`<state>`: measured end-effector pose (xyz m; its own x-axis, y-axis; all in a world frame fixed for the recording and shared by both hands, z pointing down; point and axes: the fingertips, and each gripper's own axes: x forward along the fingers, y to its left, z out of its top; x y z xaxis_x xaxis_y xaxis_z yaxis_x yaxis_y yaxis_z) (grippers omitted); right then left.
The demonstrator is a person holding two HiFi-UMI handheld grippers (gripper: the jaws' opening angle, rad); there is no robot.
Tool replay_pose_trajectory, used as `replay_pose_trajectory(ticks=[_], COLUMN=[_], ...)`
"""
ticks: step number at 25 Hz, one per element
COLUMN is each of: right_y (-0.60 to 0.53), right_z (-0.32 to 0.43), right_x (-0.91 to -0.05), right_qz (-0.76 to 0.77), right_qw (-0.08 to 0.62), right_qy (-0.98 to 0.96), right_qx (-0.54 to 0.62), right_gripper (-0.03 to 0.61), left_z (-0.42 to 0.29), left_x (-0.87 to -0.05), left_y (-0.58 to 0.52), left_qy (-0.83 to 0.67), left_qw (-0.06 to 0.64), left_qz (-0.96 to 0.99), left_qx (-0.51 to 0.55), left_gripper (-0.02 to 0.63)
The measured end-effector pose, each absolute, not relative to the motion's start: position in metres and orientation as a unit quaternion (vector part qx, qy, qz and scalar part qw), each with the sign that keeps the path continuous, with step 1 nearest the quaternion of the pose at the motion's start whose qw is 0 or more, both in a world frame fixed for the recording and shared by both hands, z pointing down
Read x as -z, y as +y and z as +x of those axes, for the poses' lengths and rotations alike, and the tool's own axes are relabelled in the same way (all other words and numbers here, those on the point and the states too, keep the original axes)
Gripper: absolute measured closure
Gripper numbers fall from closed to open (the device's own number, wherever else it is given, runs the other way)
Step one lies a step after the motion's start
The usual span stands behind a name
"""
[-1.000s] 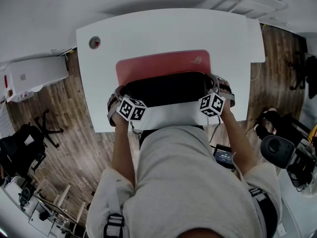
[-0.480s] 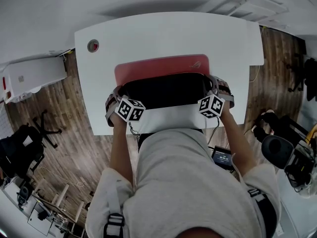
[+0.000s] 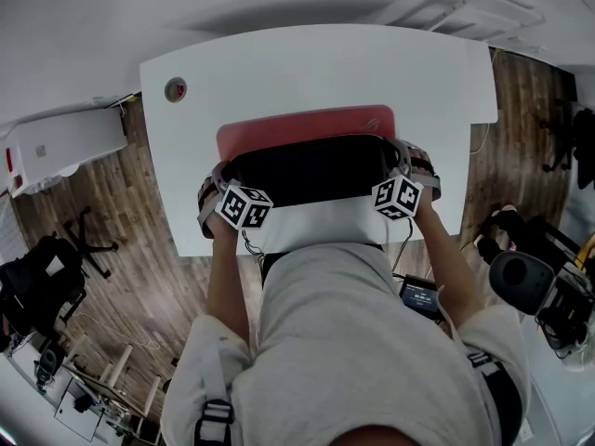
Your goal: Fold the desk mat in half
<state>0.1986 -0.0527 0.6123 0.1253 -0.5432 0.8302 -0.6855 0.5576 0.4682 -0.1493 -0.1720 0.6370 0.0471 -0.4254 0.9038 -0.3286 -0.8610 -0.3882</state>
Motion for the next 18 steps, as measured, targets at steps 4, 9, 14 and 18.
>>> replay_pose_trajectory(ticks=[4, 9, 14, 18], right_y=[-0.057, -0.059, -0.061, -0.062], right_z=[0.201, 0.207, 0.21, 0.212], right_x=[-0.612, -0.612, -0.613, -0.613], right_qz=[0.47, 0.473, 0.474, 0.474], right_qw=[0.588, 0.588, 0.589, 0.589], right_qy=[-0.656, -0.653, -0.652, -0.652], right_qx=[-0.06, -0.062, -0.063, -0.061], right_gripper=[0.525, 0.525, 0.525, 0.525], left_z=[-0.145, -0.137, -0.133, -0.13], left_x=[-0.636, -0.634, -0.635, -0.636], left_y=[-0.18, -0.188, -0.194, -0.195], left_qy=[0.264, 0.263, 0.26, 0.258], left_qw=[0.046, 0.054, 0.056, 0.059], left_qz=[-0.723, -0.724, -0.727, -0.726], left_qx=[0.637, 0.636, 0.633, 0.634], left_gripper=[0.577, 0.576, 0.576, 0.576])
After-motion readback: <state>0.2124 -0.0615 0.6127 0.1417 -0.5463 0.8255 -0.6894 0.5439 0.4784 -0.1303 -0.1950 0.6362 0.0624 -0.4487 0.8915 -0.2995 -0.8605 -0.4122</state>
